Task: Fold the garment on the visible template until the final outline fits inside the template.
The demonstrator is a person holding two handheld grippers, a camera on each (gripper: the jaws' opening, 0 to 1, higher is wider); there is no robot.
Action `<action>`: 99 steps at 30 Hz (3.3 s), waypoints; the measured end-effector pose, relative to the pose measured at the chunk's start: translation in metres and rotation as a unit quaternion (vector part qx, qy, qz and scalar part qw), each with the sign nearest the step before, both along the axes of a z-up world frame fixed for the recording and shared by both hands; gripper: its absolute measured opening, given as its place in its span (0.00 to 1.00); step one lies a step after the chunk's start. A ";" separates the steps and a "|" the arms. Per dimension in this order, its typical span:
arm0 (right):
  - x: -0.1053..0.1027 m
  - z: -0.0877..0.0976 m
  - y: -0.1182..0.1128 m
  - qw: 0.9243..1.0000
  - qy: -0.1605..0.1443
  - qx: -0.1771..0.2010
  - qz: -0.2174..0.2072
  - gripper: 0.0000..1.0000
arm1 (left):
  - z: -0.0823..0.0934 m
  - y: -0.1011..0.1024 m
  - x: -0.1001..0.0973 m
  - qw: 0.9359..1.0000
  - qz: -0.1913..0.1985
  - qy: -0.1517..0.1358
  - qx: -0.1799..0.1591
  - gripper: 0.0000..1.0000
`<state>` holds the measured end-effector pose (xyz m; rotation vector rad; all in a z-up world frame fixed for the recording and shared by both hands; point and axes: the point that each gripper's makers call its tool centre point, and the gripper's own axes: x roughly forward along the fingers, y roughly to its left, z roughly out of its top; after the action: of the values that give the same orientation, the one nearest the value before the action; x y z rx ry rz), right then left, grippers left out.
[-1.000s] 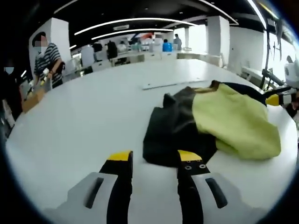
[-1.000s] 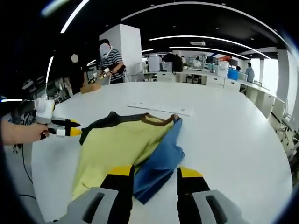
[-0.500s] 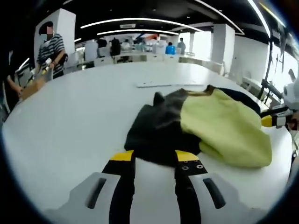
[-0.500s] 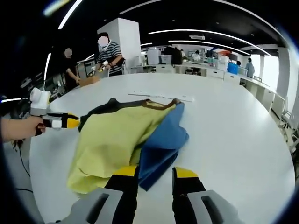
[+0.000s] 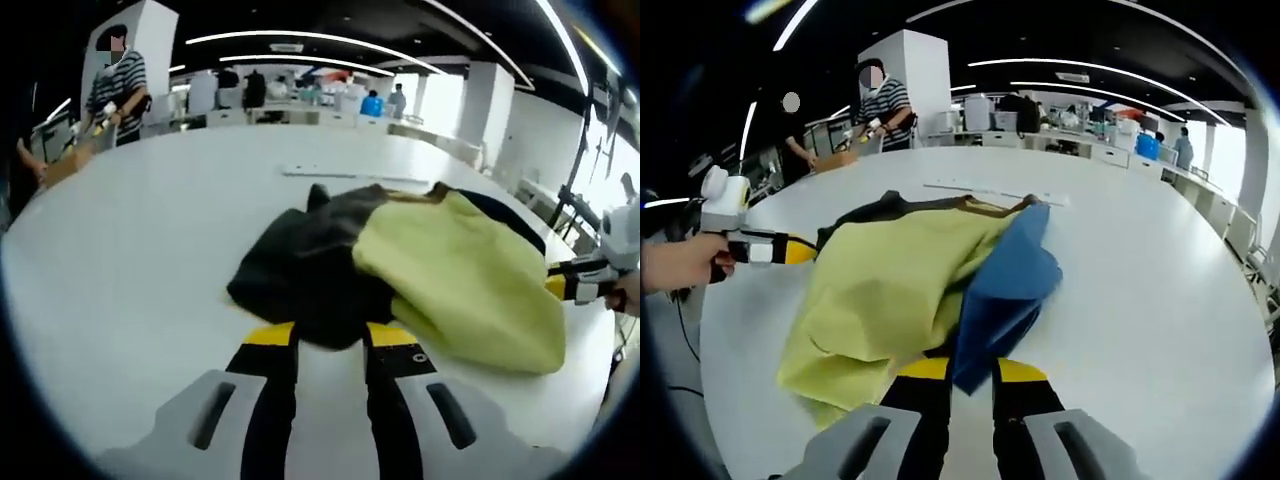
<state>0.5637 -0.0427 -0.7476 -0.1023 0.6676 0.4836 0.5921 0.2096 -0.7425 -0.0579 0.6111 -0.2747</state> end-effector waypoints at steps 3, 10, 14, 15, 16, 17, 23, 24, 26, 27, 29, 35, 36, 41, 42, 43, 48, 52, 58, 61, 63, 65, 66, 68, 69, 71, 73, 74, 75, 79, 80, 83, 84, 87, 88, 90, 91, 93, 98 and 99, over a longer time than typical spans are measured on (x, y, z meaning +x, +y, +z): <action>-0.001 -0.003 0.002 1.000 0.003 0.000 0.001 0.01 | -0.005 -0.001 0.000 1.000 -0.005 0.001 0.014 0.20; 0.000 -0.005 0.001 1.000 0.003 0.002 -0.006 0.00 | -0.006 0.004 0.003 0.999 -0.009 0.000 0.048 0.13; 0.001 -0.004 -0.001 1.000 0.000 -0.002 -0.009 0.00 | -0.006 0.000 0.004 0.999 -0.009 0.000 0.038 0.01; 0.001 -0.004 -0.002 1.000 -0.001 -0.003 -0.012 0.00 | -0.007 -0.001 0.005 0.999 -0.006 0.002 0.032 0.01; 0.002 -0.003 -0.004 1.000 -0.003 -0.005 -0.015 0.00 | -0.007 0.001 0.006 0.999 -0.005 0.002 0.035 0.01; 0.002 -0.002 -0.006 1.000 -0.004 -0.005 -0.016 0.00 | -0.007 0.001 0.006 0.999 -0.005 0.002 0.036 0.00; 0.005 0.011 -0.021 0.999 -0.020 -0.009 -0.030 0.00 | 0.006 0.009 0.008 1.000 0.004 -0.012 0.026 0.00; 0.007 0.014 -0.026 0.999 -0.023 -0.010 -0.034 0.00 | 0.010 0.010 0.006 1.000 0.007 -0.014 0.024 0.00; 0.009 0.019 -0.032 0.999 -0.029 -0.010 -0.041 0.00 | 0.019 0.013 0.003 0.999 0.020 -0.016 0.019 0.00; 0.010 0.021 -0.035 0.998 -0.030 -0.008 -0.045 0.00 | 0.020 0.014 0.003 0.999 0.021 -0.017 0.019 0.00; 0.013 0.029 -0.043 0.998 -0.031 0.011 -0.057 0.00 | 0.024 0.020 0.005 0.999 0.023 -0.025 0.022 0.00; 0.020 0.046 -0.069 0.996 -0.044 0.000 -0.074 0.00 | 0.038 0.033 0.002 0.998 0.027 -0.038 0.031 0.00; 0.021 0.048 -0.072 0.996 -0.046 0.000 -0.078 0.00 | 0.039 0.035 0.003 0.998 0.028 -0.039 0.032 0.00; 0.024 0.059 -0.089 0.995 -0.047 -0.003 -0.092 0.00 | 0.047 0.053 0.003 0.997 0.039 -0.046 0.039 0.00; 0.025 0.062 -0.093 0.994 -0.047 -0.006 -0.094 0.00 | 0.049 0.057 0.002 0.997 0.042 -0.048 0.042 0.00; 0.025 0.064 -0.096 0.994 -0.046 -0.006 -0.097 0.00 | 0.050 0.060 0.002 0.997 0.043 -0.049 0.046 0.00; 0.028 0.071 -0.110 0.993 -0.032 0.007 -0.115 0.00 | 0.053 0.076 0.001 0.995 0.048 -0.051 0.066 0.00; 0.030 0.073 -0.118 0.993 -0.030 0.001 -0.117 0.00 | 0.053 0.087 0.000 0.995 0.060 -0.047 0.069 0.00; 0.035 0.072 -0.130 0.992 -0.015 -0.004 -0.125 0.00 | 0.048 0.099 -0.002 0.994 0.065 -0.038 0.083 0.00; 0.038 0.072 -0.139 0.991 -0.010 -0.007 -0.137 0.00 | 0.046 0.105 -0.003 0.993 0.068 -0.036 0.089 0.00; 0.041 0.072 -0.146 0.990 -0.007 -0.007 -0.143 0.00 | 0.045 0.109 -0.003 0.993 0.069 -0.033 0.095 0.00; 0.044 0.072 -0.153 0.989 -0.007 -0.014 -0.149 0.00 | 0.043 0.113 -0.003 0.992 0.068 -0.029 0.102 0.00; 0.045 0.072 -0.156 0.989 -0.006 -0.017 -0.150 0.00 | 0.042 0.115 -0.003 0.992 0.068 -0.028 0.104 0.00; 0.047 0.071 -0.160 0.988 -0.003 -0.020 -0.153 0.00 | 0.041 0.119 -0.003 0.991 0.067 -0.025 0.113 0.00; 0.049 0.070 -0.163 0.988 -0.003 -0.021 -0.153 0.00 | 0.040 0.121 -0.003 0.991 0.068 -0.024 0.113 0.00; 0.051 0.067 -0.166 0.988 0.003 -0.025 -0.152 0.00 | 0.038 0.125 -0.003 0.990 0.069 -0.021 0.117 0.00; 0.052 0.064 -0.168 0.989 0.005 -0.038 -0.145 0.00 | 0.037 0.126 -0.003 0.990 0.068 -0.019 0.121 0.00; 0.053 0.063 -0.169 0.989 0.006 -0.039 -0.145 0.00 | 0.036 0.128 -0.004 0.990 0.067 -0.016 0.126 0.00; 0.055 0.061 -0.171 0.988 0.009 -0.039 -0.147 0.00 | 0.034 0.130 -0.004 0.989 0.065 -0.014 0.130 0.00; 0.061 0.057 -0.180 0.987 0.016 -0.040 -0.156 0.00 | 0.031 0.139 -0.004 0.987 0.064 -0.010 0.147 0.00; 0.064 0.054 -0.183 0.986 0.018 -0.044 -0.158 0.00 | 0.031 0.141 -0.004 0.987 0.064 -0.008 0.148 0.00; 0.068 0.049 -0.188 0.985 0.026 -0.051 -0.161 0.00 | 0.029 0.150 -0.003 0.986 0.071 -0.005 0.153 0.00; 0.071 0.046 -0.190 0.985 0.026 -0.053 -0.162 0.00 | 0.029 0.153 -0.001 0.985 0.073 -0.005 0.156 0.00; 0.076 0.041 -0.197 0.984 0.030 -0.070 -0.162 0.00 | 0.027 0.158 0.001 0.984 0.076 -0.002 0.160 0.00; 0.078 0.040 -0.199 0.984 0.030 -0.072 -0.161 0.00 | 0.025 0.159 0.001 0.983 0.074 0.000 0.166 0.00; 0.082 0.038 -0.201 0.984 0.030 -0.070 -0.161 0.00 | 0.023 0.161 0.002 0.982 0.073 0.002 0.172 0.00; 0.084 0.036 -0.202 0.984 0.030 -0.072 -0.162 0.00 | 0.022 0.162 0.003 0.982 0.073 0.003 0.173 0.00; 0.086 0.033 -0.204 0.983 0.031 -0.078 -0.163 0.00 | 0.022 0.162 0.004 0.982 0.074 0.004 0.171 0.00; 0.089 0.026 -0.205 0.983 0.038 -0.085 -0.161 0.00 | 0.020 0.162 0.004 0.981 0.074 0.006 0.177 0.00; 0.089 0.026 -0.206 0.982 0.038 -0.086 -0.162 0.00 | 0.020 0.162 0.004 0.981 0.074 0.006 0.178 0.00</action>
<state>0.6523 -0.2484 -0.7212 -0.1349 0.7837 0.1167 0.5960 0.3716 -0.7225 0.2402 0.6568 -0.0179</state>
